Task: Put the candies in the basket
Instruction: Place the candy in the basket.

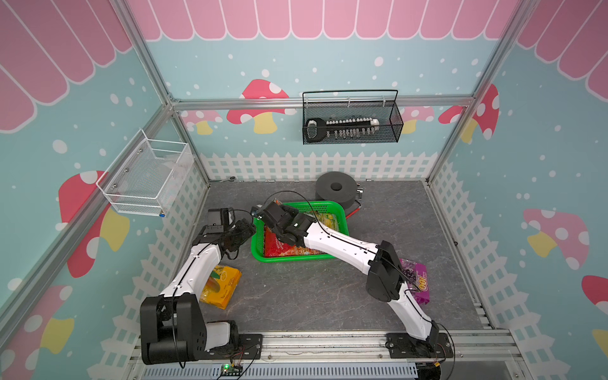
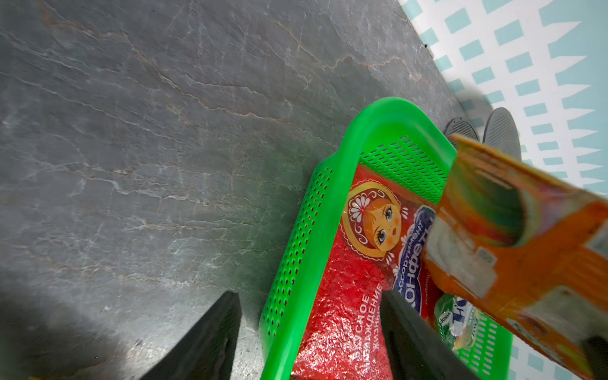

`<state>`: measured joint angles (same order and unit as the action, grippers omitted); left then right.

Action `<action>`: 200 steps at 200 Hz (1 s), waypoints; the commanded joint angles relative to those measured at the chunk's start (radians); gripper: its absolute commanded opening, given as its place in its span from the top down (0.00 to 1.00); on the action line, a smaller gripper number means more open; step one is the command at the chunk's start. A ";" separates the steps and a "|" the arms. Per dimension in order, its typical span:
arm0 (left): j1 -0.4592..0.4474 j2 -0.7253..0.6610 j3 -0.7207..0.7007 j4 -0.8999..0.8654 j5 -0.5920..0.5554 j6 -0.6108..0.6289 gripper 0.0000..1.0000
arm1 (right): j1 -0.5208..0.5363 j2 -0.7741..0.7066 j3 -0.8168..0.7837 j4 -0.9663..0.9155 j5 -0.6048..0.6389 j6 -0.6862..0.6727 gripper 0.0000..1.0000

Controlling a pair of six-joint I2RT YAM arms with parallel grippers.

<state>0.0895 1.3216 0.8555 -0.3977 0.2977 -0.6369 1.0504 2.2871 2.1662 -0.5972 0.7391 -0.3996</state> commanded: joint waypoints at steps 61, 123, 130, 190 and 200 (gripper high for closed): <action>0.003 0.042 -0.021 0.067 0.026 0.032 0.31 | 0.065 0.036 -0.016 -0.032 -0.184 0.196 0.66; 0.003 -0.009 -0.038 0.071 -0.052 0.002 0.34 | 0.040 0.038 -0.080 -0.088 -0.192 0.318 0.46; 0.004 -0.019 -0.036 0.070 -0.068 0.006 0.34 | 0.036 0.031 -0.093 -0.088 -0.204 0.326 0.44; 0.004 0.004 -0.029 0.072 -0.045 0.011 0.34 | -0.022 0.068 -0.091 -0.034 -0.273 0.258 0.35; 0.004 -0.002 -0.031 0.071 -0.050 0.013 0.34 | -0.029 0.074 -0.088 -0.027 -0.262 0.234 0.34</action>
<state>0.0902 1.3361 0.8196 -0.3462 0.2428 -0.6247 1.0447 2.3333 2.0724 -0.6331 0.4706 -0.1139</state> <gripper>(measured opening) 0.657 0.652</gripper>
